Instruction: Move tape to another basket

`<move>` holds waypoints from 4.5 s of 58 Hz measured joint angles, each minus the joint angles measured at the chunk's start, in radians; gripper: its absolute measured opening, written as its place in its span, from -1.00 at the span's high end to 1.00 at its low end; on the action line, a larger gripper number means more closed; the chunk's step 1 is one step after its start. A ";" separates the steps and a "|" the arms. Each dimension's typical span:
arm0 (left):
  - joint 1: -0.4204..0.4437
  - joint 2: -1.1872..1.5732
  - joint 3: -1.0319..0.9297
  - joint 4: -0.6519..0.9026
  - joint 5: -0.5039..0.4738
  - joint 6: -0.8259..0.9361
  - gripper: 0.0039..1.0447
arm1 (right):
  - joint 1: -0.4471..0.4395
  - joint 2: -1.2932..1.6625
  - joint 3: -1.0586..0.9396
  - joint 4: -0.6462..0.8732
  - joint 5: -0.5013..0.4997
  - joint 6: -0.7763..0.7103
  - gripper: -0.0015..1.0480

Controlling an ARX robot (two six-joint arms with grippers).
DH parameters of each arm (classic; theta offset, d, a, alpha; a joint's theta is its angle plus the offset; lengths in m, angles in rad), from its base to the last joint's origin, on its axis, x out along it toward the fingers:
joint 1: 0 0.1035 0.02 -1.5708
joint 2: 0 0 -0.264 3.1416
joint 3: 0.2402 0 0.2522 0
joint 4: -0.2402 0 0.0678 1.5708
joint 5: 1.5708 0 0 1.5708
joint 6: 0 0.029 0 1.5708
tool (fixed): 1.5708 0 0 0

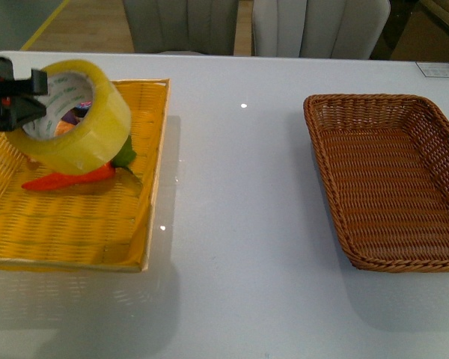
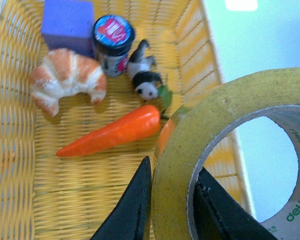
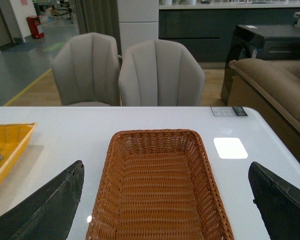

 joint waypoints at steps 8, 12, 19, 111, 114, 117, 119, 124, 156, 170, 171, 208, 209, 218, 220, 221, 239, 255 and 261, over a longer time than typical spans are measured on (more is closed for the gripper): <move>-0.126 -0.105 0.016 -0.059 -0.008 -0.043 0.71 | 0.000 0.000 0.000 0.000 0.000 0.000 -0.83; -0.201 -0.125 0.039 -0.078 -0.030 -0.063 0.71 | 0.000 0.000 0.000 0.000 0.000 0.000 -0.83; -0.352 -0.137 0.098 -0.111 -0.069 -0.107 0.71 | 0.000 0.000 0.000 0.000 0.000 0.000 -0.83; -0.577 -0.155 0.158 -0.177 -0.082 -0.157 0.71 | 0.143 1.178 0.265 0.648 -0.693 0.637 -0.83; -0.578 -0.155 0.158 -0.177 -0.082 -0.157 0.71 | 0.153 1.208 0.276 0.664 -0.693 0.639 -0.83; -0.578 -0.155 0.158 -0.177 -0.080 -0.157 0.71 | 0.162 1.228 0.282 0.671 -0.693 0.642 -0.83; -0.578 -0.155 0.158 -0.177 -0.079 -0.157 0.71 | 0.169 1.243 0.285 0.682 -0.693 0.646 -0.83; -0.578 -0.155 0.158 -0.177 -0.077 -0.157 0.71 | 0.185 1.274 0.290 0.715 -0.693 0.659 -0.83; -0.578 -0.155 0.158 -0.177 -0.055 -0.157 0.71 | 0.226 1.356 0.317 0.805 -0.631 0.726 0.02; -0.578 -0.155 0.158 -0.177 -0.053 -0.157 0.72 | 0.226 1.356 0.317 0.806 -0.629 0.745 0.07; -0.578 -0.155 0.158 -0.177 -0.053 -0.157 0.72 | 0.226 1.356 0.317 0.806 -0.629 0.745 0.07; -0.558 -0.193 0.158 -0.176 -0.030 -0.161 -0.85 | 0.202 1.363 0.317 0.795 -0.592 0.750 0.09; -0.555 -0.198 0.158 -0.175 -0.029 -0.161 -0.83 | 0.199 1.363 0.317 0.795 -0.592 0.753 0.09; -0.517 -0.241 0.142 -0.140 -0.010 -0.161 -0.83 | 0.152 1.361 0.317 0.796 -0.592 0.768 0.09; -0.504 -0.254 0.134 -0.126 -0.006 -0.161 -0.83 | 0.145 1.360 0.316 0.795 -0.592 0.768 0.09; -0.499 -0.258 0.131 -0.121 -0.004 -0.161 -0.83 | 0.139 1.358 0.316 0.793 -0.592 0.768 0.09; -0.332 -0.512 -0.316 0.532 -0.543 0.026 0.13 | 0.042 1.327 0.308 0.776 -0.625 0.768 0.09; -0.214 -0.686 -0.517 0.537 -0.412 0.040 0.98 | -0.047 1.413 0.323 0.838 -0.655 0.784 0.09; -0.166 -0.766 -0.578 0.520 -0.368 0.043 0.98 | -0.082 1.492 0.358 0.881 -0.667 0.795 0.09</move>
